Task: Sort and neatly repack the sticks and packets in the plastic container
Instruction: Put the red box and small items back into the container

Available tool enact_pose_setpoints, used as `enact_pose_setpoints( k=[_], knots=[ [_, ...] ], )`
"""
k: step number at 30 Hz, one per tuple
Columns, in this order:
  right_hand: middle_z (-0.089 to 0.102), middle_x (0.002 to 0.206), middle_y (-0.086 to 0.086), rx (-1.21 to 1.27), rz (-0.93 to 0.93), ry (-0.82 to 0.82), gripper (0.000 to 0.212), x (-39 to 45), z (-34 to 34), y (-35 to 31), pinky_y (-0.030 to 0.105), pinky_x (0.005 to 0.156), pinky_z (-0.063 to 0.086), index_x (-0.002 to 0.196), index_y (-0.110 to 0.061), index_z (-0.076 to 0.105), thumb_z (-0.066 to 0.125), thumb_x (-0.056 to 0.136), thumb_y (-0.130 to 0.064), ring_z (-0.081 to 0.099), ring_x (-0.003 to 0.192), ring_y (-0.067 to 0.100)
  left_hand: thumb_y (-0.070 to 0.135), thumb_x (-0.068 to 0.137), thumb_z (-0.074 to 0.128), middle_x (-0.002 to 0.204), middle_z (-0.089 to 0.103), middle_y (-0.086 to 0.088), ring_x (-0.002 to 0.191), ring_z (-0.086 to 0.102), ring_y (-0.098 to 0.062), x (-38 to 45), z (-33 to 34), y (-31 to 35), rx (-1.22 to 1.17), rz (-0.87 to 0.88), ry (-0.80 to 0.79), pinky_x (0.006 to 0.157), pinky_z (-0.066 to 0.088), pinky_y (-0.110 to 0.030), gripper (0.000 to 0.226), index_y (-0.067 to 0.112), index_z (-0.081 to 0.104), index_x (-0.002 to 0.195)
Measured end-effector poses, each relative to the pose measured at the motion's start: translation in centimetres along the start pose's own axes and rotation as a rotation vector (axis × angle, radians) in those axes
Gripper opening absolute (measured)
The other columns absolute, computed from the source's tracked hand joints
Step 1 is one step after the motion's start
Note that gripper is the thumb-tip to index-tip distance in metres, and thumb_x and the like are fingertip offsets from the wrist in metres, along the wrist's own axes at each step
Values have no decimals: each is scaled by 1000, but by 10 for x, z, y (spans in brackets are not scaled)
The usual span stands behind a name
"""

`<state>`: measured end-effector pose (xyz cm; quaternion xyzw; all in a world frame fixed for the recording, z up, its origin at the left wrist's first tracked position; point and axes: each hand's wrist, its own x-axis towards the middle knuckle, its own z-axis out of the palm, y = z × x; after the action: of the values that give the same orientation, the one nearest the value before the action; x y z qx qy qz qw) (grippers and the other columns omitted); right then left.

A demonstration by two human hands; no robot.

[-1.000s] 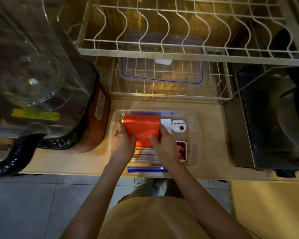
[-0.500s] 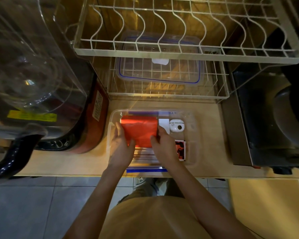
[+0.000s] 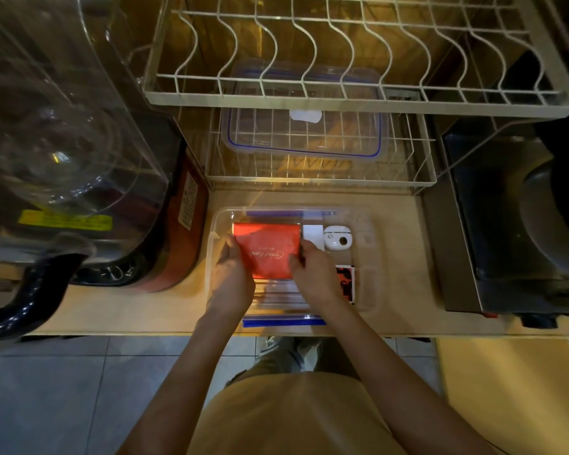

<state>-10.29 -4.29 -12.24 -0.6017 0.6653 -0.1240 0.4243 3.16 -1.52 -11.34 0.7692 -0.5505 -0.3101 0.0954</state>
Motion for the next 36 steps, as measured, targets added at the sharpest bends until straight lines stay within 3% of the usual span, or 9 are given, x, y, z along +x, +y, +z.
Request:
enact_pose_setpoints(
  k=[4,7,16,20,26,29,32,34,36],
  knots=[
    [67,95,17,-60,3,-30,27,4,-2,-4,41,74,54,111,-5,56,39,97,-21,64,84,29,-4,89,39,134,46,-27,118,50,-39,3,0,1,25,-30,-24,98,42,-42,55,-7,19,140],
    [67,95,18,-73,6,-32,28,6,-3,-7,41,75,53,108,-2,58,40,97,-20,64,86,31,-6,90,35,141,38,-26,121,48,-38,3,0,5,37,-52,-46,101,42,-43,61,-6,7,143],
    [68,91,19,-140,46,7,33,10,-2,-12,36,68,50,94,1,62,41,97,-25,63,79,28,0,91,41,149,24,-25,134,33,-38,15,-6,20,142,-182,-200,109,32,-41,71,-5,-6,144],
    [68,93,22,-127,57,4,33,12,-2,-14,40,76,54,94,3,63,43,96,-23,65,87,33,0,91,41,144,30,-28,129,38,-39,19,-6,19,132,-187,-191,106,37,-43,67,-7,0,143],
    [68,95,19,-103,65,14,28,10,-2,-14,32,67,46,102,-1,60,41,97,-22,64,86,30,1,88,45,135,43,-29,123,46,-40,24,-12,15,64,-190,-170,98,41,-41,57,-9,19,138],
    [66,102,15,-76,14,21,25,4,-3,-10,32,69,47,116,-7,53,40,97,-17,63,89,28,4,90,46,138,41,-27,124,46,-38,23,-13,16,90,-165,-180,99,41,-40,58,-7,17,139],
    [59,122,12,-199,-140,131,36,-7,-2,-4,36,87,48,129,-9,47,44,93,-9,56,109,26,5,93,42,155,12,-20,141,21,-35,13,-10,17,220,-63,-133,113,26,-39,66,4,2,146],
    [56,131,13,-354,-322,185,43,-16,1,0,39,98,45,130,-7,49,51,88,-3,52,119,29,5,93,38,157,4,-16,145,7,-31,6,-6,15,282,92,-67,118,18,-40,64,10,3,147],
    [60,129,12,-496,-439,155,46,-22,4,4,41,97,46,125,-8,55,63,80,-4,55,119,29,6,94,38,158,-1,-13,147,0,-27,1,-2,11,318,183,-84,120,13,-39,66,13,1,147]
  ],
)
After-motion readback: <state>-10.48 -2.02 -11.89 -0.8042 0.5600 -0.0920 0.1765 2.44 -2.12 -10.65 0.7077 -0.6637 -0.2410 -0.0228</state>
